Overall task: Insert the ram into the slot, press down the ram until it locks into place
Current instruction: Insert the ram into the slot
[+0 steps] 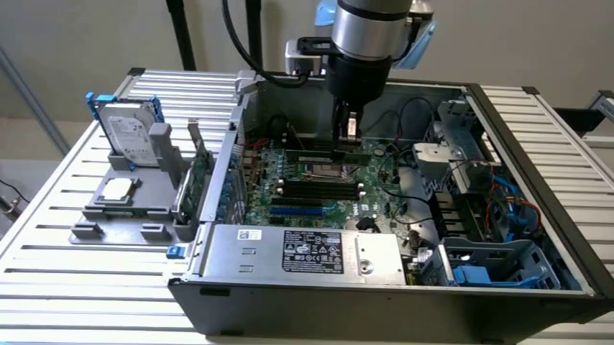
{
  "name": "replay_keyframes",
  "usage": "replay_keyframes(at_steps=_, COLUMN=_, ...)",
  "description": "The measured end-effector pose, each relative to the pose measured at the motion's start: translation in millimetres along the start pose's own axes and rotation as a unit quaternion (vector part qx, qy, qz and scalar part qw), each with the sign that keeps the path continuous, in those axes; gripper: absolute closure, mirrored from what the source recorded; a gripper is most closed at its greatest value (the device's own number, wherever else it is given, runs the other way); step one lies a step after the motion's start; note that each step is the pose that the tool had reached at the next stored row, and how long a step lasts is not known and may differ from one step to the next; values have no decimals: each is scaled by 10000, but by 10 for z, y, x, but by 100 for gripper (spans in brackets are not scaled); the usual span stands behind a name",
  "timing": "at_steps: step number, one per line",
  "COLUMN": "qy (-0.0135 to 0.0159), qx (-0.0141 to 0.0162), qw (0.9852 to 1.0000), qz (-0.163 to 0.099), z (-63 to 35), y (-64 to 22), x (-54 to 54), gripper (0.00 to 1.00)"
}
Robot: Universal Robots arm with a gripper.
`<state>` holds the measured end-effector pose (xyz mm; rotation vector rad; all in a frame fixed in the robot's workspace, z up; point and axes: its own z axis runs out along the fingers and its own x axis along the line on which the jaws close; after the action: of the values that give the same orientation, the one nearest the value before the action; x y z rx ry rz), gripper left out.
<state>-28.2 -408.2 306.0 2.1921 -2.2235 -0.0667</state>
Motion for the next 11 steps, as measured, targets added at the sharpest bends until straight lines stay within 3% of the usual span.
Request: replay_keyframes(at_steps=11, qy=0, qx=0, qw=10000, qz=1, z=200, y=-9, x=3, gripper=87)
